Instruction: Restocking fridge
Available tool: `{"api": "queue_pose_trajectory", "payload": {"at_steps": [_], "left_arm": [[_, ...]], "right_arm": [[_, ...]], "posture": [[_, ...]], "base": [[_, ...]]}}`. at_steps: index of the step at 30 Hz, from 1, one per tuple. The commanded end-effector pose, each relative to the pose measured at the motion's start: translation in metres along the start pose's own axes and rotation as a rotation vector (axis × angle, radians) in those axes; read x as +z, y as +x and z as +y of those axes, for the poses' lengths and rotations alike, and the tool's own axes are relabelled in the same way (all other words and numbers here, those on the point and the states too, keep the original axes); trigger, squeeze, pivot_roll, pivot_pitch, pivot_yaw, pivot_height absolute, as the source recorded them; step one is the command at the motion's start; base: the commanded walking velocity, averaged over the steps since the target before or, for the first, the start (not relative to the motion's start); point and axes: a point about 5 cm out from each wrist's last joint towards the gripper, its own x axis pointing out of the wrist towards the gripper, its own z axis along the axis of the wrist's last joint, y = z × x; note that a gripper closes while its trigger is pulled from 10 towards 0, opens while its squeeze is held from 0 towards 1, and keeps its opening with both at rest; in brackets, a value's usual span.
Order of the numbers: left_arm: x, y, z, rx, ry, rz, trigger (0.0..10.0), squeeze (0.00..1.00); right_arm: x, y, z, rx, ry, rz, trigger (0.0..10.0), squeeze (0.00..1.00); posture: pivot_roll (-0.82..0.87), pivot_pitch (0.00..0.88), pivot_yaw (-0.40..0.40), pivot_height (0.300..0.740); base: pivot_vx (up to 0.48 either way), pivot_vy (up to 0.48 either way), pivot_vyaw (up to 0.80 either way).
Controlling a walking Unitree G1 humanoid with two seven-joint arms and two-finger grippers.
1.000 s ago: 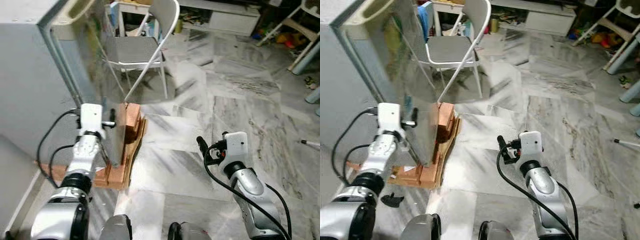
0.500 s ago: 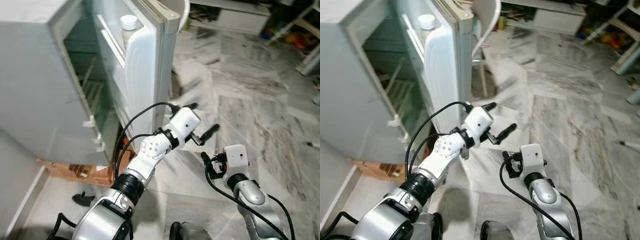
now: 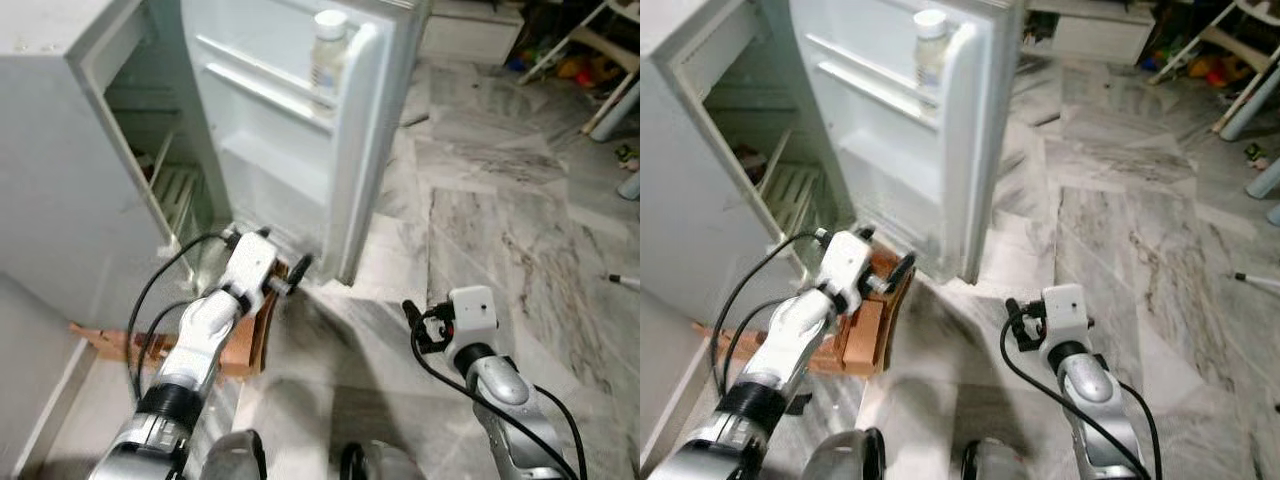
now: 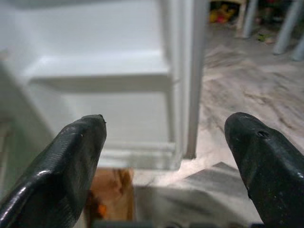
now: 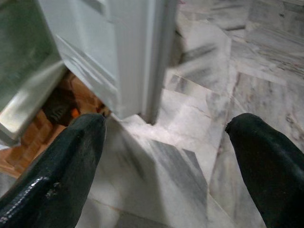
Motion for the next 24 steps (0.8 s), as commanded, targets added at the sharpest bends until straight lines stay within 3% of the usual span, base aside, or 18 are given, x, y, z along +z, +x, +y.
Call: {"api": "queue_pose_trajectory", "payload": {"at_steps": [1, 6, 8, 17, 24], "left_arm": [[0.001, -0.008, 0.005, 0.039, -0.009, -0.016, 10.0, 0.0], [-0.014, -0.043, 0.021, 0.17, -0.027, 0.047, 10.0, 0.0], [-0.015, -0.046, 0.022, 0.177, -0.026, 0.053, 10.0, 0.0], [-0.001, -0.033, 0.023, 0.153, 0.005, 0.029, 10.0, 0.0], [0.008, -0.017, 0.016, 0.119, 0.025, 0.018, 10.0, 0.0]], "right_arm": [[0.001, 0.0, -0.002, -0.003, 0.013, -0.008, 10.0, 0.0], [0.002, 0.004, 0.003, 0.013, 0.015, -0.006, 10.0, 0.0], [0.003, 0.005, 0.005, 0.018, 0.016, -0.01, 10.0, 0.0], [0.008, 0.011, 0.01, 0.031, 0.003, -0.027, 10.0, 0.0], [0.007, 0.01, 0.01, 0.022, -0.002, -0.031, 10.0, 0.0]], "posture": [[0.04, 0.076, -0.055, 0.74], [0.06, 0.075, -0.067, 0.74], [0.07, 0.074, -0.069, 0.74], [0.06, 0.068, -0.063, 0.74], [0.06, 0.064, -0.057, 0.74]], "base": [[0.244, -0.349, 0.0], [0.314, -0.357, -0.57], [0.354, -0.321, -0.25], [0.378, -0.29, 0.0], [0.449, 0.0, 0.0]]}}
